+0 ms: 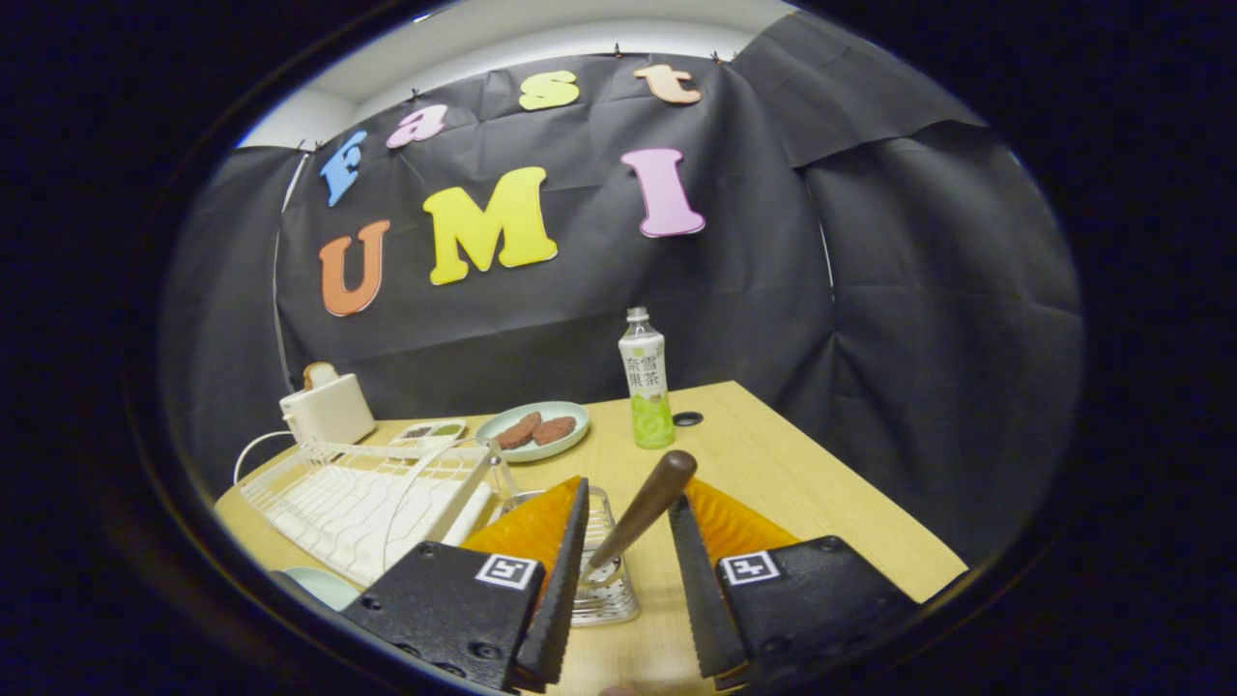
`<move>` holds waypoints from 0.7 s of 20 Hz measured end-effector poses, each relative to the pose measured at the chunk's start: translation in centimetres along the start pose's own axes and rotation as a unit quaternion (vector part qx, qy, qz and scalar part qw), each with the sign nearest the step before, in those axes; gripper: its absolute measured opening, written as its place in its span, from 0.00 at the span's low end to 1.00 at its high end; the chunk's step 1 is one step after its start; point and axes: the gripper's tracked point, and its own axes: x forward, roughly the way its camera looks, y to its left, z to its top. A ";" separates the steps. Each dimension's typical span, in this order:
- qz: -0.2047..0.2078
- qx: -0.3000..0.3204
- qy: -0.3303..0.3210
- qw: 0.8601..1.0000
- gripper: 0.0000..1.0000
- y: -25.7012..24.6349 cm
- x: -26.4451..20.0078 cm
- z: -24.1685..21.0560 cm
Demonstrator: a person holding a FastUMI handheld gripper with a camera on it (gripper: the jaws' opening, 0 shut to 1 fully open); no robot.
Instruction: Take the plate from the dish rack, then take the spoon from the basket and place it into the plate.
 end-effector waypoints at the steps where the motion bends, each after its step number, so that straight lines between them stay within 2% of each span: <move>1: 0.000 -0.001 0.000 1.000 0.50 0.1 0.1 0.1; 3: 0.003 0.004 -0.002 1.000 0.40 0.3 -0.1 0.6; 4: 0.011 0.014 0.000 1.000 0.32 0.7 -0.2 0.8; 6: 0.022 0.030 0.005 0.999 0.24 1.4 -0.4 1.0; 10: 0.021 0.019 -0.002 1.000 0.15 1.9 -1.1 2.1; 14: 0.012 0.004 -0.035 0.999 0.12 2.4 -3.0 4.8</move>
